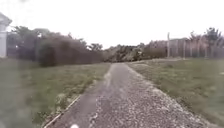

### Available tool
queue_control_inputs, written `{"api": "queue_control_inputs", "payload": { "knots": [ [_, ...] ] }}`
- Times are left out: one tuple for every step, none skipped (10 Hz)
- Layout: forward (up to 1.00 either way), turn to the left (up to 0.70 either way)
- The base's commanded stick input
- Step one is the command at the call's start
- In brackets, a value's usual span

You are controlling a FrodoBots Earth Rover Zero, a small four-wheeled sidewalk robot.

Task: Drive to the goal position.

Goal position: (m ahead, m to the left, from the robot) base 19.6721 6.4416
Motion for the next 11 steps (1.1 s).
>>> {"api": "queue_control_inputs", "payload": {
  "knots": [
    [0.68, 0.0],
    [0.68, 0.0],
    [0.68, 0.0],
    [0.68, 0.0],
    [0.68, 0.0],
    [0.68, 0.0],
    [0.68, 0.0],
    [0.68, 0.0],
    [0.68, 0.0],
    [0.68, 0.0],
    [0.68, 0.0]
  ]
}}
